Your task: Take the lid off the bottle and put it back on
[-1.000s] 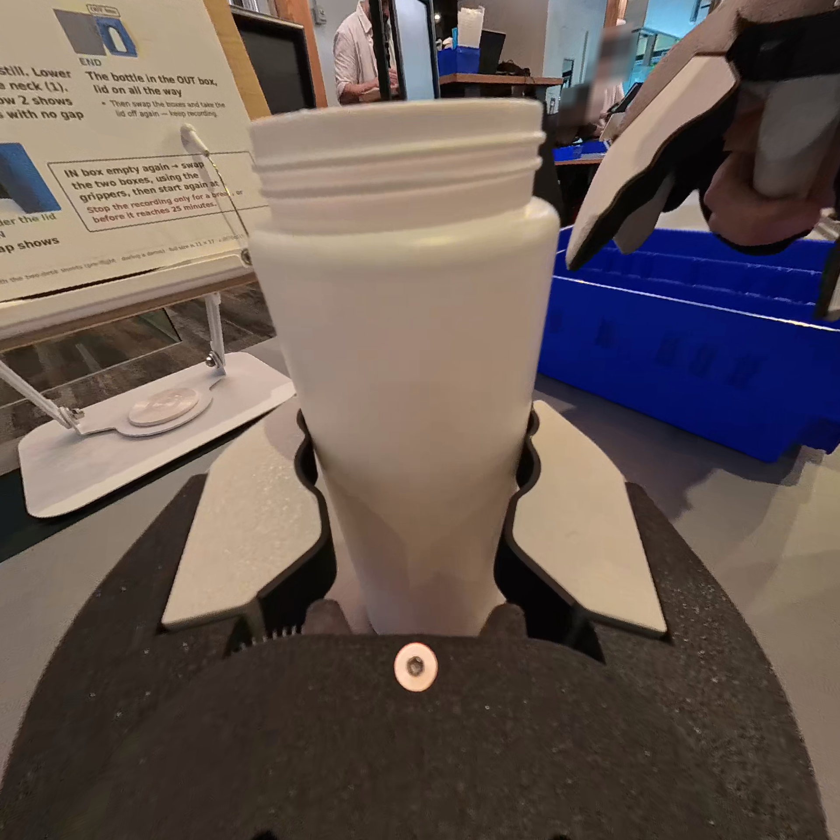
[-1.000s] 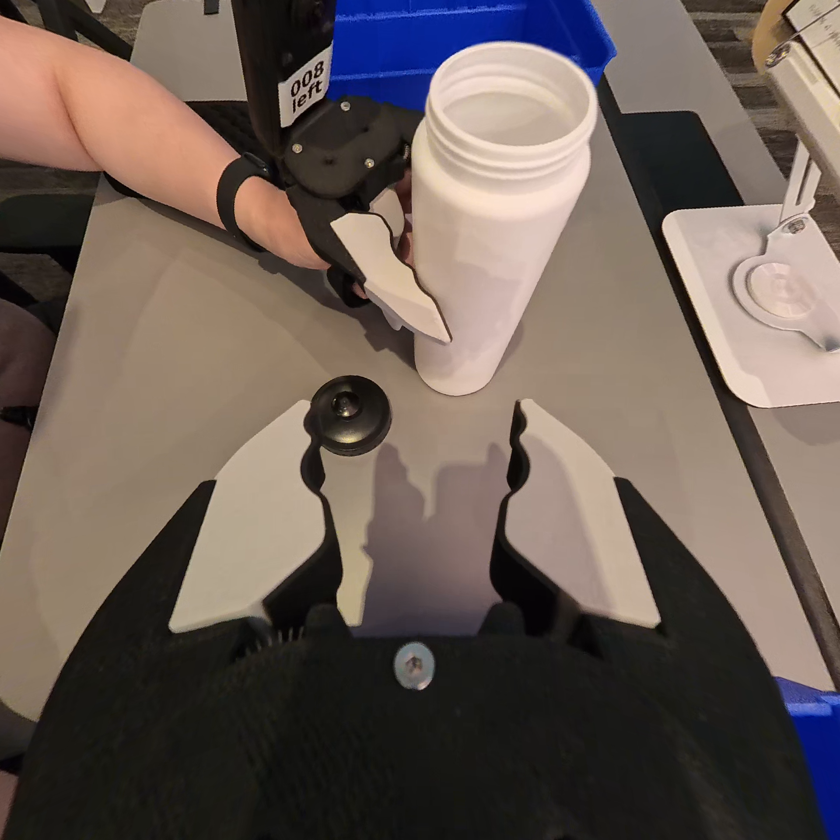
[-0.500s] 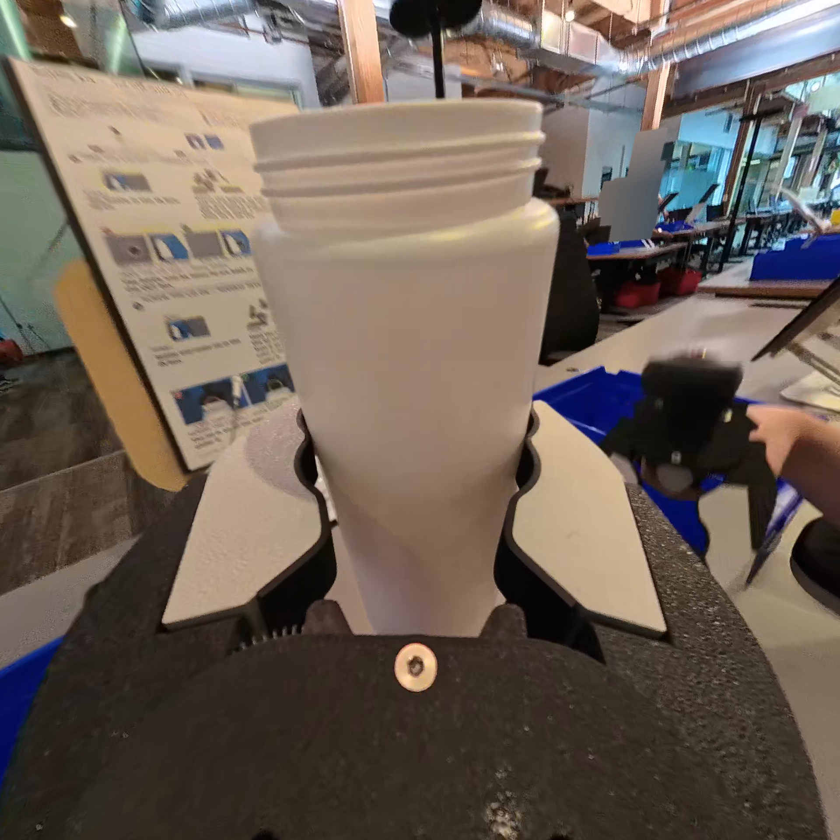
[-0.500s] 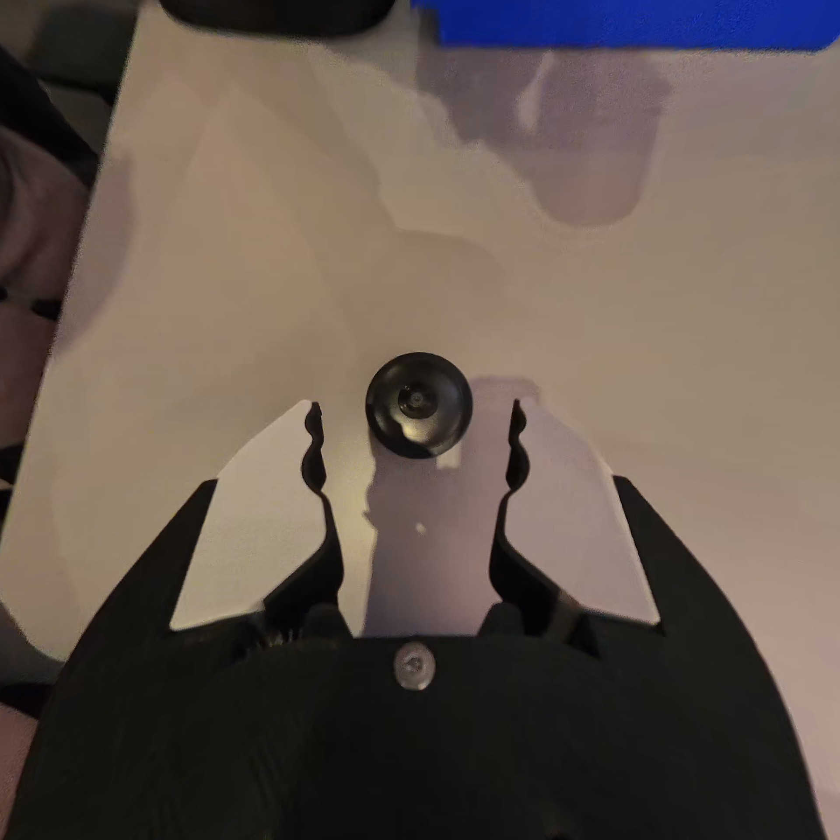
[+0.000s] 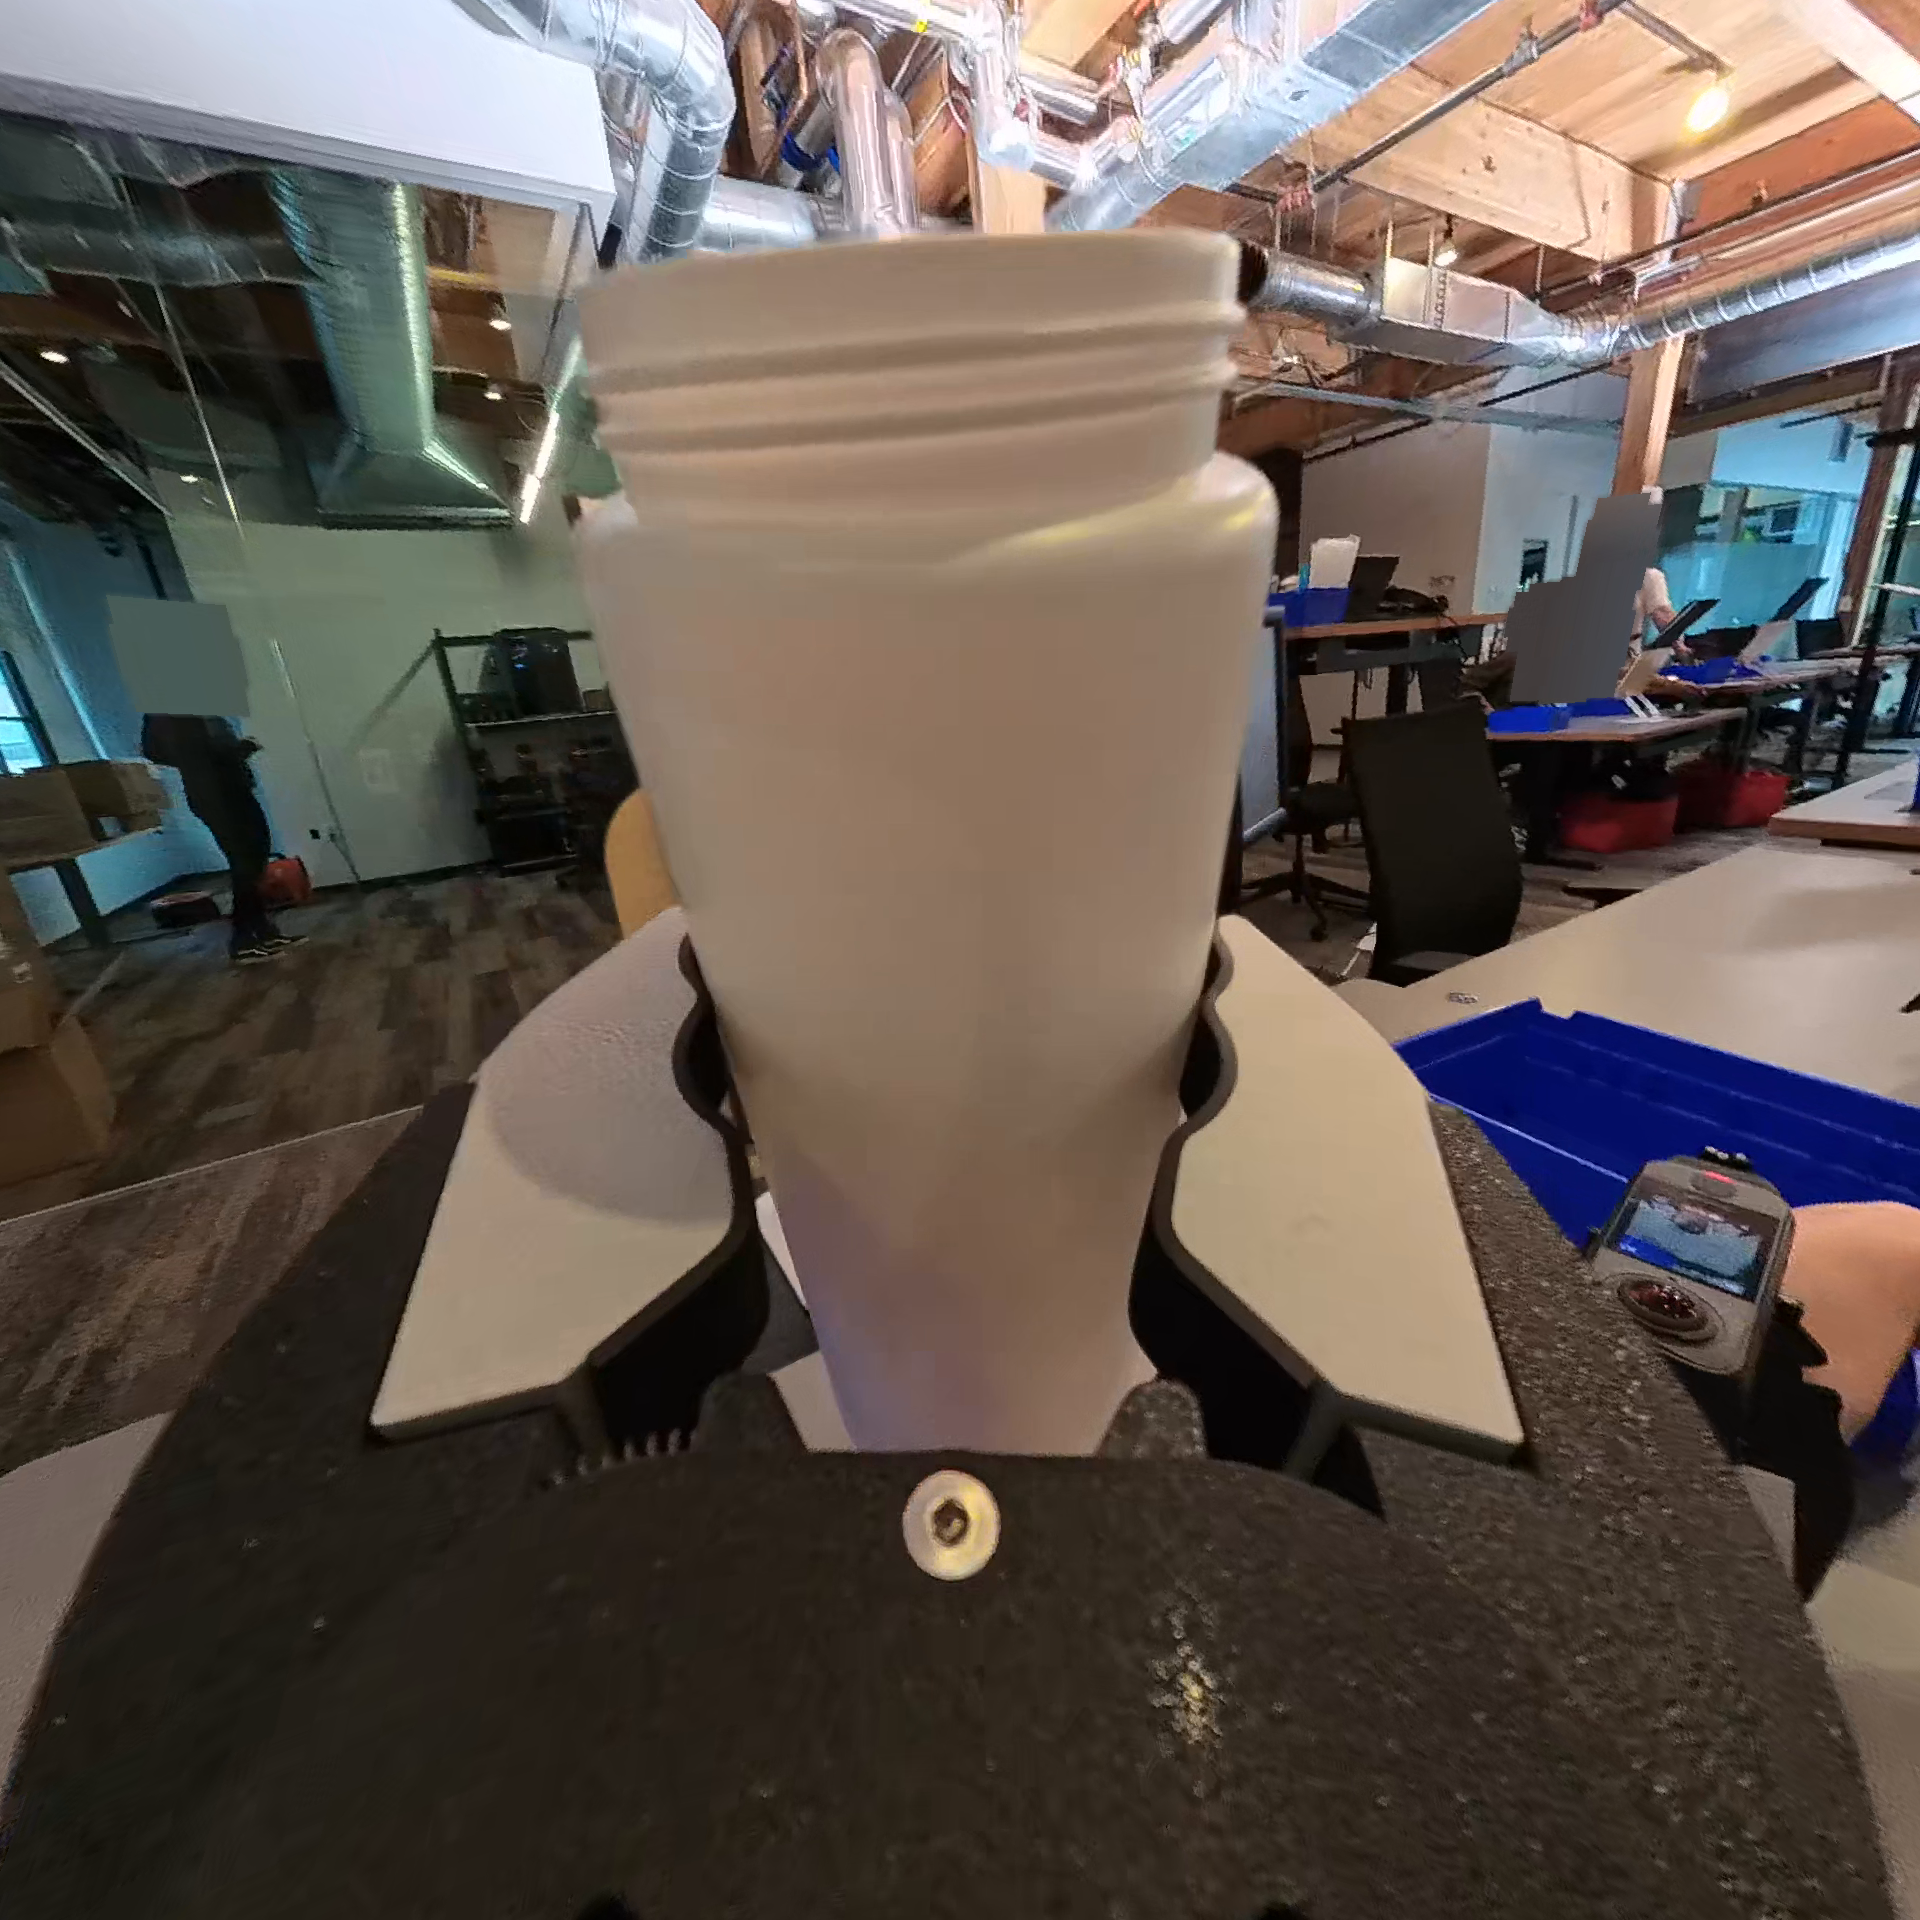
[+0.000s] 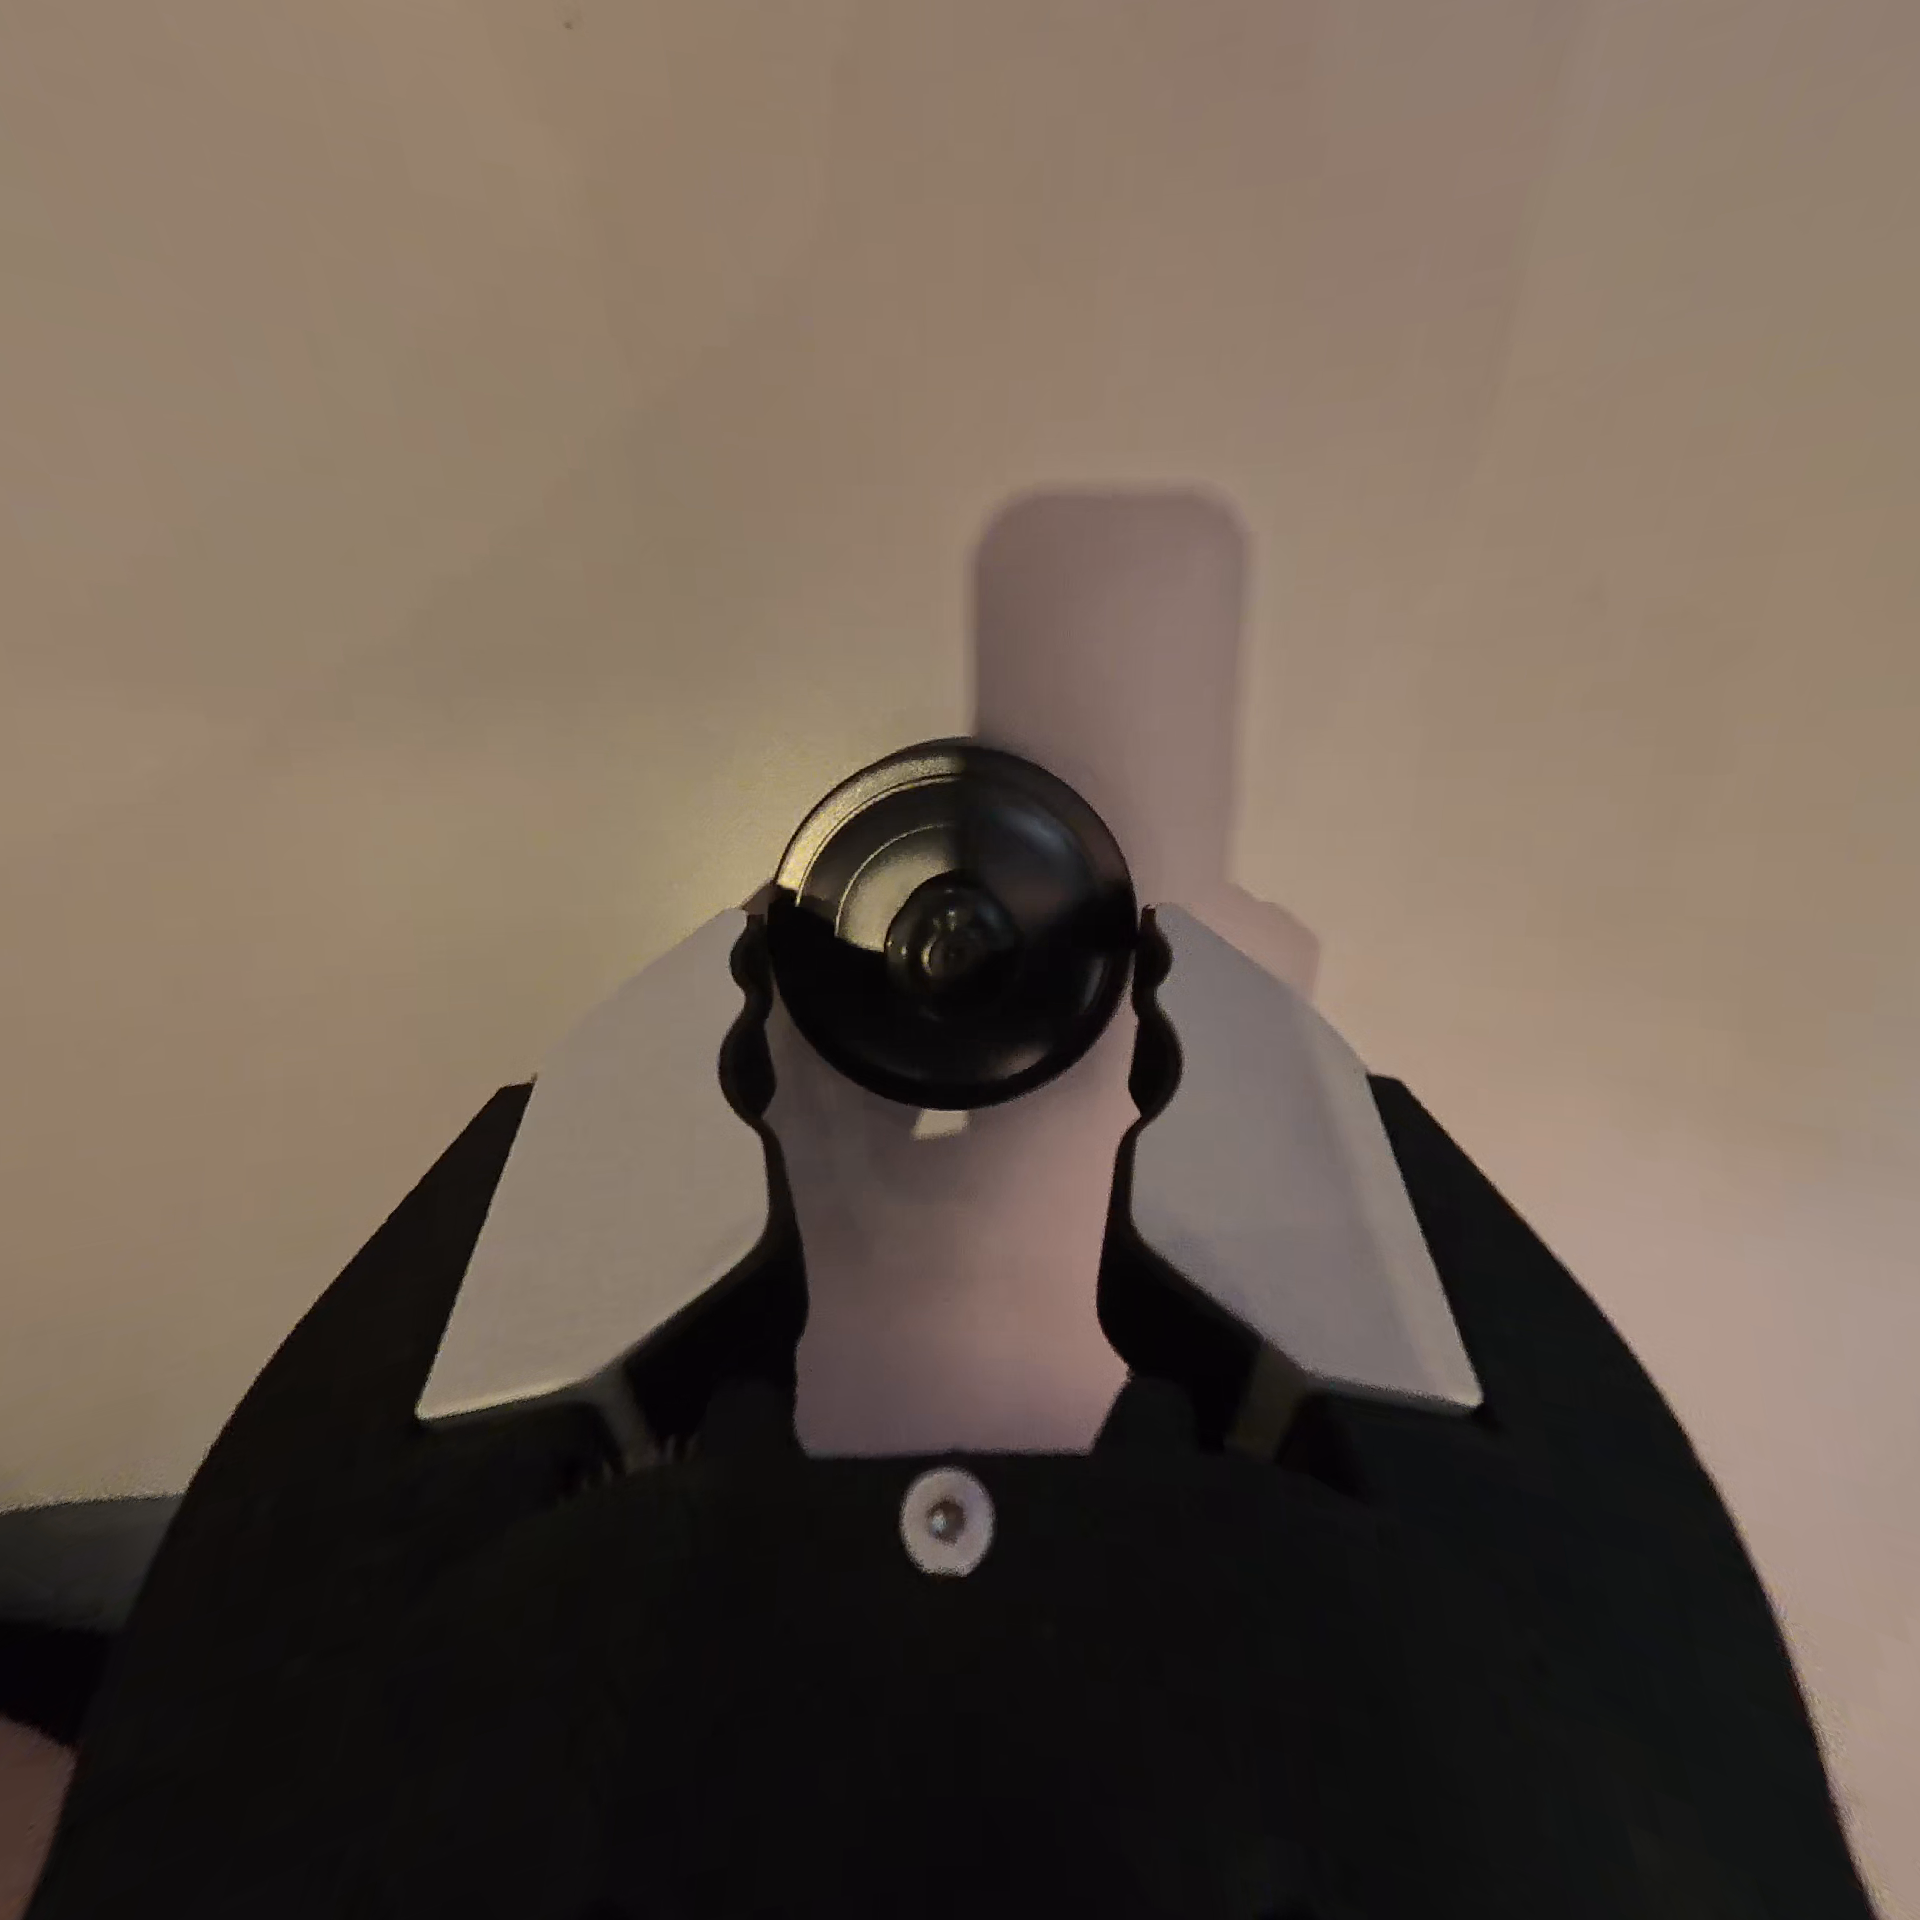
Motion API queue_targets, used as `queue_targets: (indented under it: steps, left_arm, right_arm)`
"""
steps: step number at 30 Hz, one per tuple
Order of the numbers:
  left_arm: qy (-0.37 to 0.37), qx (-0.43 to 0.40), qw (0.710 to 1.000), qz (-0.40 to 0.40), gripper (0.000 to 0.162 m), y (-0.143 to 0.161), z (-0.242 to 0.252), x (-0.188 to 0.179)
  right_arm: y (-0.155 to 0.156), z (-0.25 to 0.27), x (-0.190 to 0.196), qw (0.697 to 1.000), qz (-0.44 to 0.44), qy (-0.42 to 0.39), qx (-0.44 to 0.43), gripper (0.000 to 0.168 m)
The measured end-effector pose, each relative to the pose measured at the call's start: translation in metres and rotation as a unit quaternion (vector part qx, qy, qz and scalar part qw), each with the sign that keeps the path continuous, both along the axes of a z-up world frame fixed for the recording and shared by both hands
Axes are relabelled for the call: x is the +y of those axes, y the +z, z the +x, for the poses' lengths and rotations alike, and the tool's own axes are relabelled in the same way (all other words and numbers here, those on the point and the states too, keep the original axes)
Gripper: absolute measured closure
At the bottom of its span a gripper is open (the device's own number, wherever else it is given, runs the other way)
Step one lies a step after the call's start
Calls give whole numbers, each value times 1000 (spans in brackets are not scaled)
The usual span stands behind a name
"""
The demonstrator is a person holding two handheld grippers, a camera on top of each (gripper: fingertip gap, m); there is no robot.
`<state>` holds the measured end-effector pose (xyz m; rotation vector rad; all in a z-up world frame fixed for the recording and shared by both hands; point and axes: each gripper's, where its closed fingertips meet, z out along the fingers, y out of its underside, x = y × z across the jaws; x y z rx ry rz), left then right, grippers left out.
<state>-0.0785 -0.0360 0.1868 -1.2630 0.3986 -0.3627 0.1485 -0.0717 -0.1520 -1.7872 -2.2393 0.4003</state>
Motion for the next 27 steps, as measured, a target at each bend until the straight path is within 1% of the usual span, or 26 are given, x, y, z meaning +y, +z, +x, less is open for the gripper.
queue_targets:
  steps: [5,8,10,13,18,21,24,27]
  left_arm:
    - [13,8,1000,-2,74,0,-7,2]
    - [13,20,1000,-12,74,-8,-2,6]
    - [5,26,999,-27,74,-17,8,12]
    - [-26,44,997,-64,74,-43,36,22]
    - [-104,83,984,-119,74,-108,113,31]
    - [-152,115,971,-145,75,-153,159,25]
    - [-194,164,952,-174,75,-198,194,14]
    - [-228,193,938,-177,75,-221,214,3]
  right_arm:
    - [-5,1,1,1000,-1,-7,-15,97]
    - [-6,4,3,999,9,-10,-31,97]
    - [2,5,7,999,26,-10,-23,97]
    - [31,9,15,999,37,-27,27,97]
    - [94,34,34,985,48,-85,142,97]
    - [125,52,43,971,57,-118,199,97]
    - [161,60,45,951,66,-133,271,97]
    - [196,53,32,929,51,-123,344,97]
